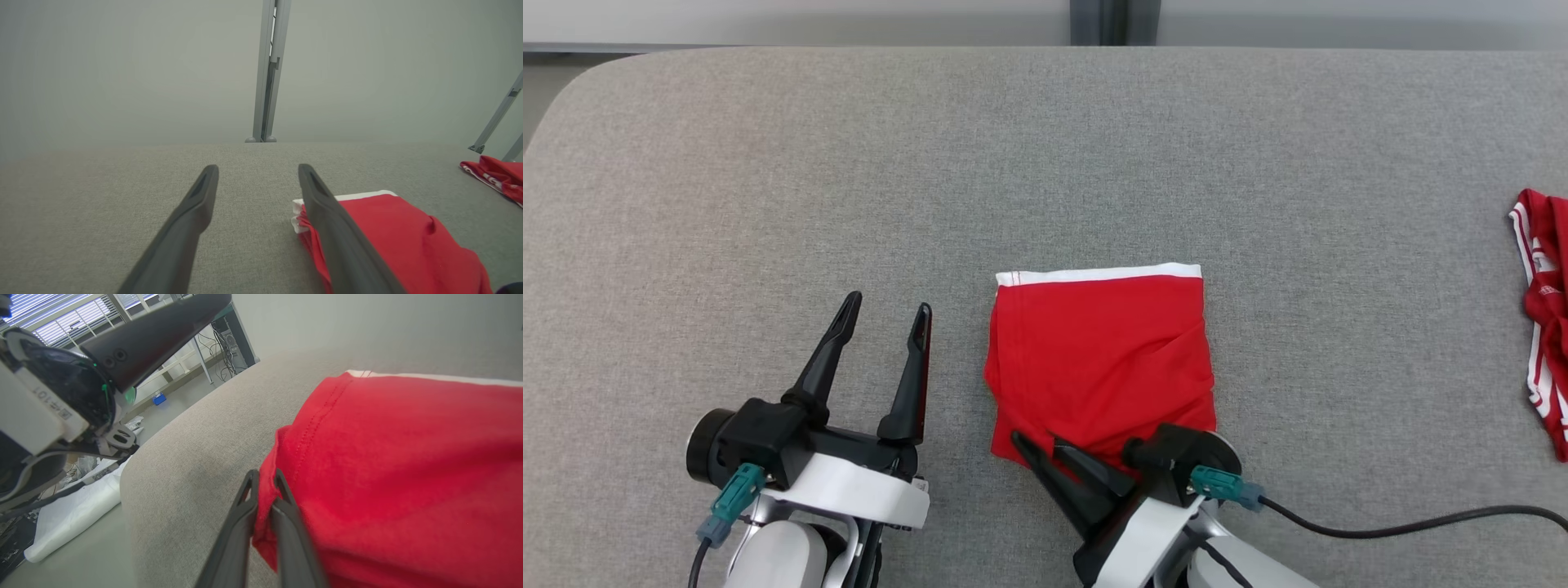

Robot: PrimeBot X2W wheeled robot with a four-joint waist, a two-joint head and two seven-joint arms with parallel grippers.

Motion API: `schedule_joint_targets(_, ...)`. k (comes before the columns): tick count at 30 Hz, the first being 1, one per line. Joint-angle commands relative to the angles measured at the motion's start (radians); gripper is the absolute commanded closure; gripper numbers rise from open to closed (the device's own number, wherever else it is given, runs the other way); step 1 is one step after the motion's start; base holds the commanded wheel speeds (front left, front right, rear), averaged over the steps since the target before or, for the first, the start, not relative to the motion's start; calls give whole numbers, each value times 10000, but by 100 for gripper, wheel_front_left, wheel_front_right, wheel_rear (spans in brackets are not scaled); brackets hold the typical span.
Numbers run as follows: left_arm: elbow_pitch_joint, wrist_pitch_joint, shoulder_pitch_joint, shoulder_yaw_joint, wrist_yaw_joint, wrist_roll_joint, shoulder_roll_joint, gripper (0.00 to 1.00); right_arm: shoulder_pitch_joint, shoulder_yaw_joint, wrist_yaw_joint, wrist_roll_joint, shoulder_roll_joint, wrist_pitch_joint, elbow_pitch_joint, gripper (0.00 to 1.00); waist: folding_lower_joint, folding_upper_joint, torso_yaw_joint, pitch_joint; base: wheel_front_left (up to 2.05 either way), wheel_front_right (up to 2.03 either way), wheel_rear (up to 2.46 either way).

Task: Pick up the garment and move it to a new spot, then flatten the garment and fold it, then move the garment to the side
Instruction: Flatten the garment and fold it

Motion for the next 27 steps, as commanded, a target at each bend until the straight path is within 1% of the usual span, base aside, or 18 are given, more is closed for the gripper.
schedule_joint_targets(1,14,-71,-156,24,21,-40,-15,0,-112,135,6,207,-42,-82,47,0,0,0,-13,25,0,0,0)
schedule_joint_targets(5,68,-125,-217,29,71,-45,-16,0,-346,877,6,867,-48,-61,66,0,0,0,-75,54,0,0,0)
schedule_joint_targets(9,116,-180,-230,66,151,-26,-5,0,-404,1271,6,1026,-48,-125,-308,0,0,0,-163,1,0,0,0)
schedule_joint_targets(11,122,-187,-186,118,203,-23,23,0,-354,1180,6,1014,-49,-167,-737,0,0,0,-243,-50,0,0,0)
schedule_joint_targets(13,103,-213,-147,192,287,3,72,0,-240,860,5,802,-149,-199,-1200,0,0,0,-348,-105,0,0,0)
schedule_joint_targets(15,55,-225,-135,241,360,37,126,0,50,-16,5,627,-208,-194,-1828,0,0,0,-446,-159,0,0,0)
schedule_joint_targets(18,-19,-217,-66,351,496,75,236,0,675,-1836,6,-32,-307,-191,-2790,0,0,0,-601,-283,0,0,0)
schedule_joint_targets(21,-124,-203,8,447,591,81,327,0,1248,-3521,6,-783,-307,-183,-3497,0,0,0,-739,-378,0,0,0)
schedule_joint_targets(22,-124,-203,8,447,591,81,327,0,1248,-3521,6,-783,-307,-183,-3497,0,0,0,-739,-378,0,0,0)
schedule_joint_targets(24,-193,-193,2,524,668,56,358,0,1541,-4488,6,-1200,-272,-183,-3818,0,0,0,-838,-421,0,0,0)
schedule_joint_targets(27,-338,-192,103,621,757,27,442,0,1910,-5659,6,-1731,-208,-183,-4205,0,0,0,-977,-538,0,0,0)
